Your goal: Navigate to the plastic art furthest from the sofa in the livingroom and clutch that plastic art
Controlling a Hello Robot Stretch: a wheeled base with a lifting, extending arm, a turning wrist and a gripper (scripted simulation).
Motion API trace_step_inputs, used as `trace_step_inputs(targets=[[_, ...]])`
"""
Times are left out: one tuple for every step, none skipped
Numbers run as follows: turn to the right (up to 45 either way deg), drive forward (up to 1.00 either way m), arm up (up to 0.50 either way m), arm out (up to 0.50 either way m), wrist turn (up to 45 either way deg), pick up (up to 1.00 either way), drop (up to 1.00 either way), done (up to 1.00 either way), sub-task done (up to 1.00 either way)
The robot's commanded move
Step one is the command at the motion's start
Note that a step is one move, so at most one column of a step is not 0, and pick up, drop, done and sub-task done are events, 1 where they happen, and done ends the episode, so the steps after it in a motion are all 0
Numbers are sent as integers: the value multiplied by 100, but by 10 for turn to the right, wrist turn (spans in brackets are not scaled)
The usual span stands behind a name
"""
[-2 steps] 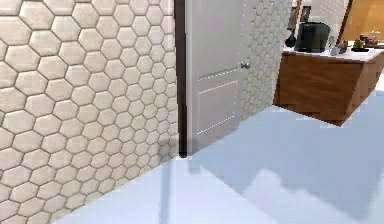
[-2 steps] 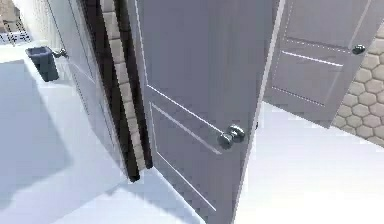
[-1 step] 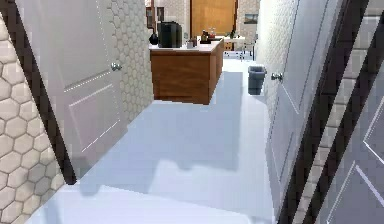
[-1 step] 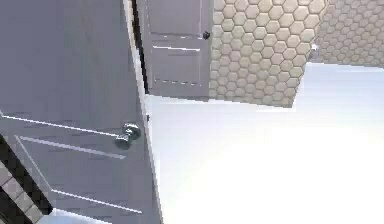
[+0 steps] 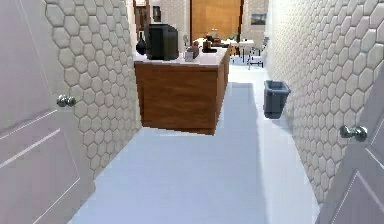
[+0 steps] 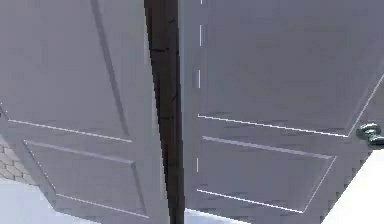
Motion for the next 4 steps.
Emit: trace_step_inputs(targets=[[270, 0, 0, 0, 0, 0, 0, 0, 0], [0, 5, 0, 0, 0, 0, 0, 0, 0], [-120, 0, 0, 0, 0, 0, 0, 0, 0], [0, 100, 0, 0, 0, 0, 0, 0, 0]])
